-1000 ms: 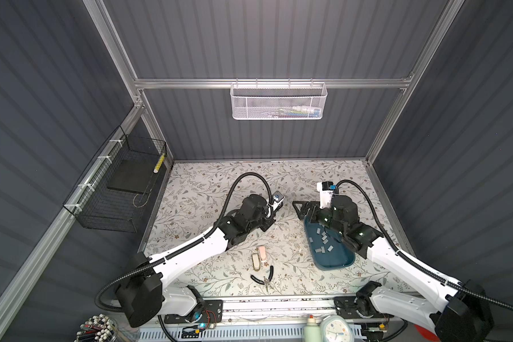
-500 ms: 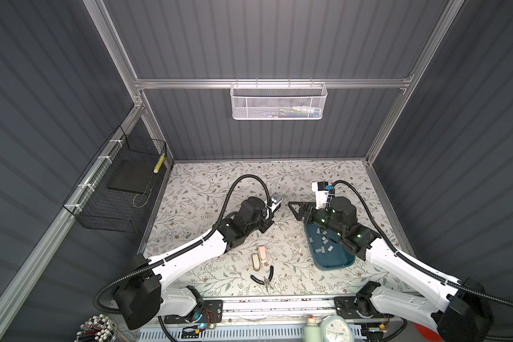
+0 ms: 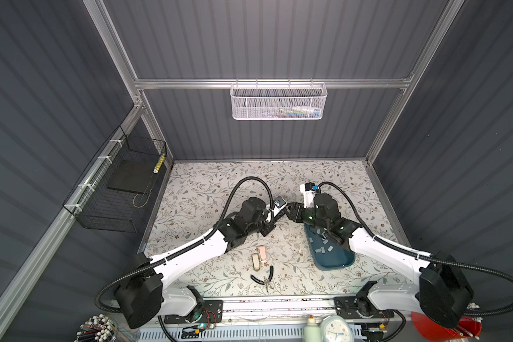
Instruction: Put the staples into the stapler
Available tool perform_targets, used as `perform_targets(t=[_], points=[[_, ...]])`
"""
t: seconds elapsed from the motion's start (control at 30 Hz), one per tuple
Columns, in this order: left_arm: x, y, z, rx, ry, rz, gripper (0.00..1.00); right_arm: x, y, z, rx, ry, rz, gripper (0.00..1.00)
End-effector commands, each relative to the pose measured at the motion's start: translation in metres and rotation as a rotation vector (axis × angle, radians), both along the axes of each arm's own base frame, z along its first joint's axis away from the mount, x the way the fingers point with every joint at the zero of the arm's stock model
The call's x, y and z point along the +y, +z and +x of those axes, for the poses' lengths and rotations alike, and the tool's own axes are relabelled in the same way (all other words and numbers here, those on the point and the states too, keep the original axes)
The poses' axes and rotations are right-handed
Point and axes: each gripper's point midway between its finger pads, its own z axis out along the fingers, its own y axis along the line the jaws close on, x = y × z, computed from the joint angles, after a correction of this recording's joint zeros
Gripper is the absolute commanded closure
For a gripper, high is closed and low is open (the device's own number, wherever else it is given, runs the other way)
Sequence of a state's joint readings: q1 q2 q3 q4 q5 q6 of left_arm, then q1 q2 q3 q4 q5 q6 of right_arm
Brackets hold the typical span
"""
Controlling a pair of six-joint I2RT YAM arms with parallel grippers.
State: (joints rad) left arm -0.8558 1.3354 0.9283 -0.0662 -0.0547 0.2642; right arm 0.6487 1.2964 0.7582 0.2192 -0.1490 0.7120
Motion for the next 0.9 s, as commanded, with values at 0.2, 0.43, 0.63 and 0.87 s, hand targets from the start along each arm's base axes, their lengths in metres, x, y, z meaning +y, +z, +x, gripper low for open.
perform_targets(t=[0.2, 0.43, 0.63, 0.87], points=[[-0.010, 0.039, 0.004, -0.075, -0.006, -0.126, 1.00, 0.002, 0.006, 0.013, -0.015, -0.054, 0.041, 0.64], [-0.005, 0.044, 0.005, -0.093, 0.022, -0.153, 1.00, -0.003, 0.000, 0.010, -0.004, -0.077, 0.068, 0.68], [-0.007, 0.047, 0.001, -0.090, -0.001, -0.174, 1.00, -0.006, -0.012, 0.007, 0.016, -0.086, 0.067, 0.70], [-0.005, 0.055, -0.003, -0.105, -0.009, -0.206, 1.00, -0.008, -0.023, 0.008, 0.028, -0.101, 0.054, 0.72]])
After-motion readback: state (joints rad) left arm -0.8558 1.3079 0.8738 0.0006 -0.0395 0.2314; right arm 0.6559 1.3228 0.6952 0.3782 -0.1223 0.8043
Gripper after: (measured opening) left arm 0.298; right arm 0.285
